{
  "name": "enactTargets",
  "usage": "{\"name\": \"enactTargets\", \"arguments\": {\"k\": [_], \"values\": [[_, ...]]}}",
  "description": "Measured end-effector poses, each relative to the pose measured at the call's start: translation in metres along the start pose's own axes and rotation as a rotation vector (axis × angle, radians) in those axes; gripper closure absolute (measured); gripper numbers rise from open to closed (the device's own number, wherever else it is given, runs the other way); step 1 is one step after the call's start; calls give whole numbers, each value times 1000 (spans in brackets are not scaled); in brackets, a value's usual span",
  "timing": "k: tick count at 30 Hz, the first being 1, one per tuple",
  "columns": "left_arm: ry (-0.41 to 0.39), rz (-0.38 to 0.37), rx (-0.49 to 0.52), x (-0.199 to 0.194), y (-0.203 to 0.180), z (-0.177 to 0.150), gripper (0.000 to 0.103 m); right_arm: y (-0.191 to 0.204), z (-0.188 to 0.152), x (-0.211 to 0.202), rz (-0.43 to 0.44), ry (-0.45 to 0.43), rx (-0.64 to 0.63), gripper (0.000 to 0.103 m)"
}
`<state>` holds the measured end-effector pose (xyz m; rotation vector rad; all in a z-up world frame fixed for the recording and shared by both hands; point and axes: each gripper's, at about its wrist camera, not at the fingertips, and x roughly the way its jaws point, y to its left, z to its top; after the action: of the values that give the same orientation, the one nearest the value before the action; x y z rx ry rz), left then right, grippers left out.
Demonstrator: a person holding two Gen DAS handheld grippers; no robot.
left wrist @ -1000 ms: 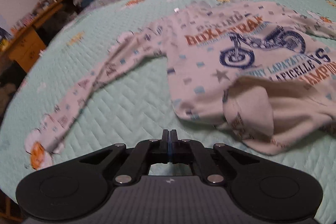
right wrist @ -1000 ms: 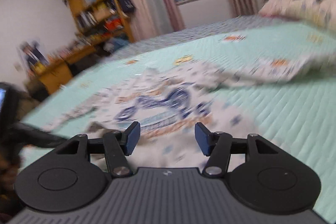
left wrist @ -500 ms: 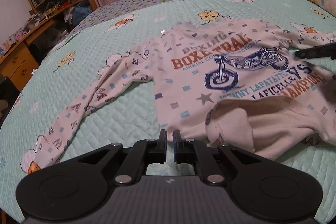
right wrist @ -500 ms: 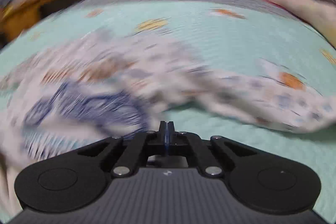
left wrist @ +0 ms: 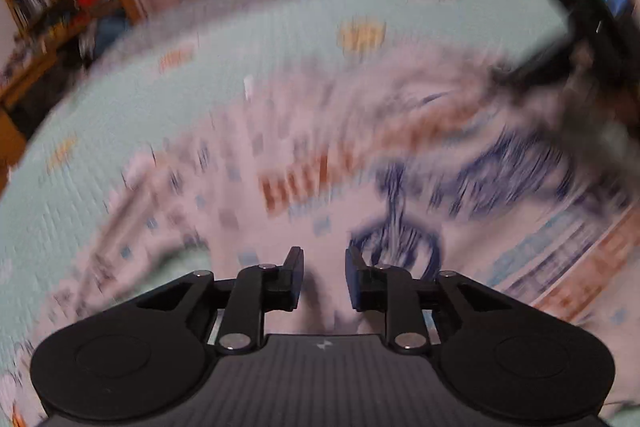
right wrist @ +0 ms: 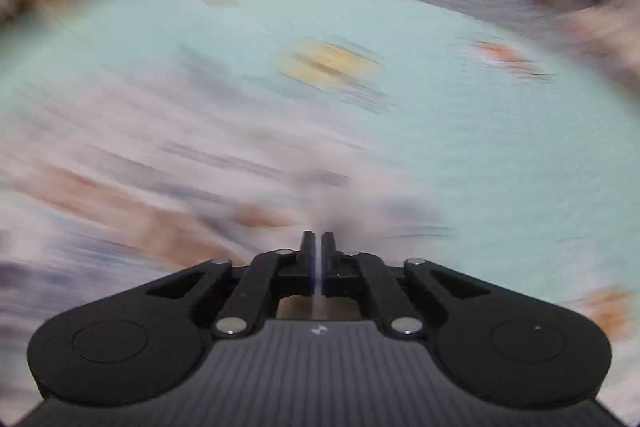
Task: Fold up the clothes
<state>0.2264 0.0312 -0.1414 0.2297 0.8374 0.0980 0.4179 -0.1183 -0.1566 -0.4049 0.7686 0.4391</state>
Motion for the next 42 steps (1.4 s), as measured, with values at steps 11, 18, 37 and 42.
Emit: {"name": "enactTargets", "arguments": {"k": [11,18,37,42], "values": [[23,-21,-26,13,9,-16,69,-6,20,0,272,-61,158,99],[15,-11,-40,16,17,-19,53,-11,47,21,19,-154,193,98],[7,20,-57,15,22,-22,33,69,80,50,104,-145,32,96],[0,30,-65,16,21,-24,30,87,69,28,457,-118,18,96]]}}
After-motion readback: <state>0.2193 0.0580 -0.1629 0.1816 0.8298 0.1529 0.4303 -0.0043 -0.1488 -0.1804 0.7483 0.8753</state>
